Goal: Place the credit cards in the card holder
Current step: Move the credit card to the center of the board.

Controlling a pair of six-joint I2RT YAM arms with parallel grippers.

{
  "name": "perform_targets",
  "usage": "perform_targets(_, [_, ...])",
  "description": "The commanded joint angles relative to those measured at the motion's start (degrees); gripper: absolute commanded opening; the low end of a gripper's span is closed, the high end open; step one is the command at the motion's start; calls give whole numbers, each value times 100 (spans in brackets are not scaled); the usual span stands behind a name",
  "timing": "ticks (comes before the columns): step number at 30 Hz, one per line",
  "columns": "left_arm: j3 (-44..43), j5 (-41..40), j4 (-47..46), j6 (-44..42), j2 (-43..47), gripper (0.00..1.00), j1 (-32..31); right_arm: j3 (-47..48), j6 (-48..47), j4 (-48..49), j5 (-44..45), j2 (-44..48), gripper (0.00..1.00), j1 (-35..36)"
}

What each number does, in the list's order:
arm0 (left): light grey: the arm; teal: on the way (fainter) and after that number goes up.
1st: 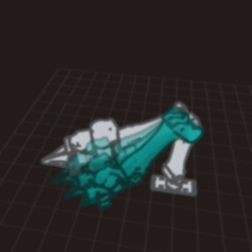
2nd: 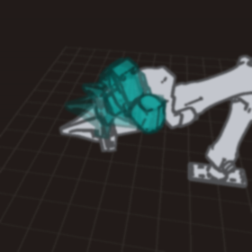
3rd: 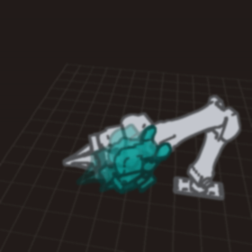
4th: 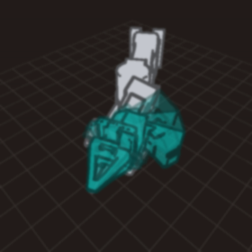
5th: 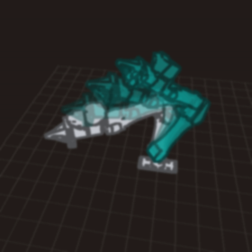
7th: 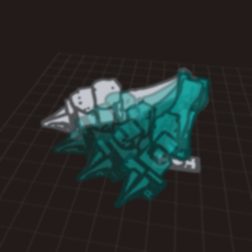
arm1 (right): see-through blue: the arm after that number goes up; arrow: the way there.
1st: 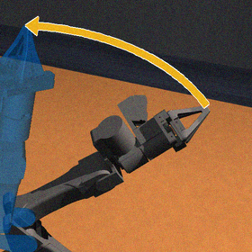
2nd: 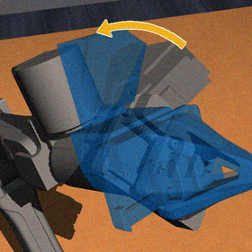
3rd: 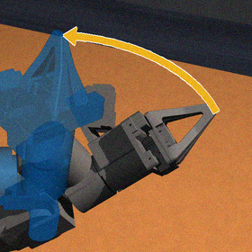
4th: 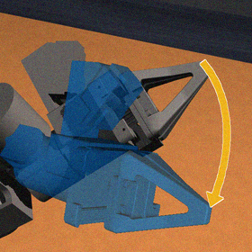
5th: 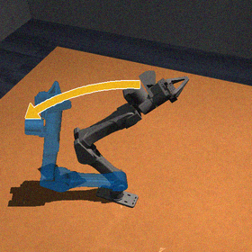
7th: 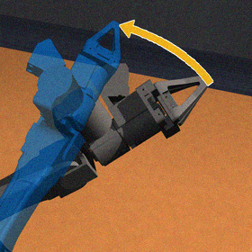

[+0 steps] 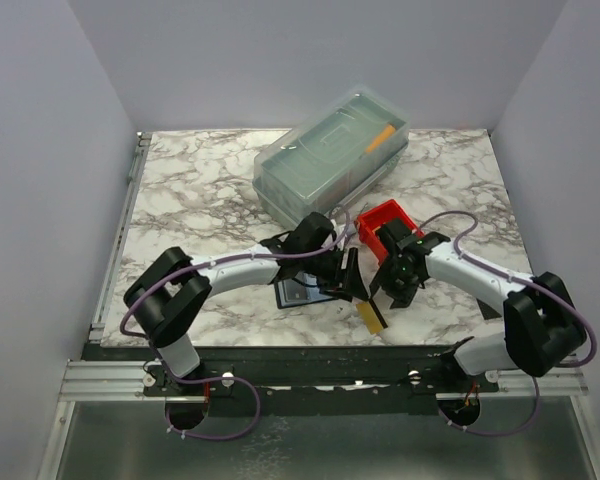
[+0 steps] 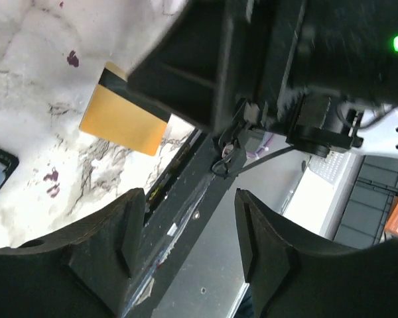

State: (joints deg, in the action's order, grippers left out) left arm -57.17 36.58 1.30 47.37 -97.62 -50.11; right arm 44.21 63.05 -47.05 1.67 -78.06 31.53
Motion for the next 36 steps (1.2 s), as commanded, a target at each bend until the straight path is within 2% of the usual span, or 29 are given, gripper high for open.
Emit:
perform_targets(1, [332, -1, 339, -255, 537, 62, 243, 557, -586, 425, 365, -589, 55, -58])
perform_targets(6, [619, 7, 413, -246, 1016, 62, 534, 643, -875, 637, 303, -1221, 52, -60])
perform_targets(11, [756, -10, 481, -237, 1332, 63, 767, -31, -839, 1216, -498, -844, 51, 37])
perform_targets(15, [717, 9, 485, -256, 1258, 63, 819, -461, -714, 1567, -1022, -587, 51, 198])
perform_targets(22, [501, 103, 480, -274, 1021, 63, 833, -346, -483, 1486, -994, -807, 51, 744])
perform_targets(32, [571, 114, 477, -256, 1013, 63, 832, -498, -135, 1313, -1247, -672, 51, 1070])
perform_targets(36, [530, 166, 468, -296, 902, 63, 830, -356, -46, 974, -1007, -517, 51, 1080])
